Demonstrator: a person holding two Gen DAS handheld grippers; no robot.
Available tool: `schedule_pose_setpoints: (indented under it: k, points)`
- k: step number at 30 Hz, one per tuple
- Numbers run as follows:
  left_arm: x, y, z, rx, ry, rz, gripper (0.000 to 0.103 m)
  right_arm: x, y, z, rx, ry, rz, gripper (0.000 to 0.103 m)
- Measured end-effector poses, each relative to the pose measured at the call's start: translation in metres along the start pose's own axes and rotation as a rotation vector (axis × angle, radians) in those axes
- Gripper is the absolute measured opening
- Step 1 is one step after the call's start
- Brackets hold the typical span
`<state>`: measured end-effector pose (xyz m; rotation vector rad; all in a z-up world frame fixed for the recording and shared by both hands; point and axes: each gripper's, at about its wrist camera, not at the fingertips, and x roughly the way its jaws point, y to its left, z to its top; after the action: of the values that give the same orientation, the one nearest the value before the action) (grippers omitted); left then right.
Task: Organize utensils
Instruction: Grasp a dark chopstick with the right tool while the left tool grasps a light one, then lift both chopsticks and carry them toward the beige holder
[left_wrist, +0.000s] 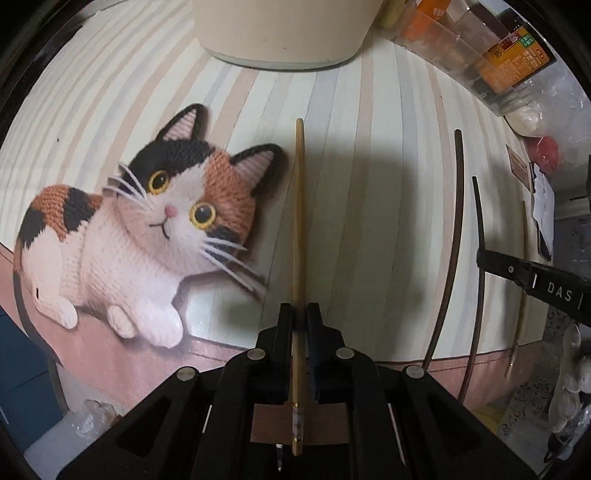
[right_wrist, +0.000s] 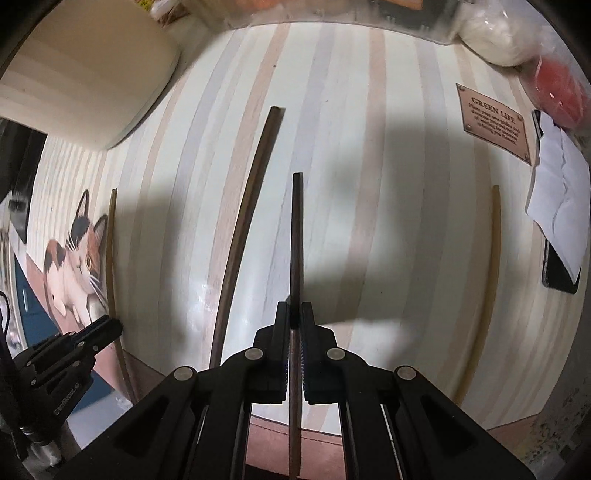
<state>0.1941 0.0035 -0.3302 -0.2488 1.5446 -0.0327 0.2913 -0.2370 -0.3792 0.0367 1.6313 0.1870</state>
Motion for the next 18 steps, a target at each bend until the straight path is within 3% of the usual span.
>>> schedule_pose_setpoints:
  k: [8, 14, 18]
  points:
    - [0.003, -0.017, 0.041, 0.079, -0.025, 0.084, 0.01, 0.007, 0.021, 0.017, -0.009, 0.064, -0.024, 0.006]
    - [0.008, -0.039, 0.057, 0.149, -0.036, 0.165, 0.01, 0.005, 0.033, 0.028, -0.03, 0.05, -0.087, 0.006]
    - [0.012, -0.049, 0.066, 0.155, -0.05, 0.164, 0.01, 0.004, 0.046, 0.031, -0.035, 0.045, -0.116, 0.006]
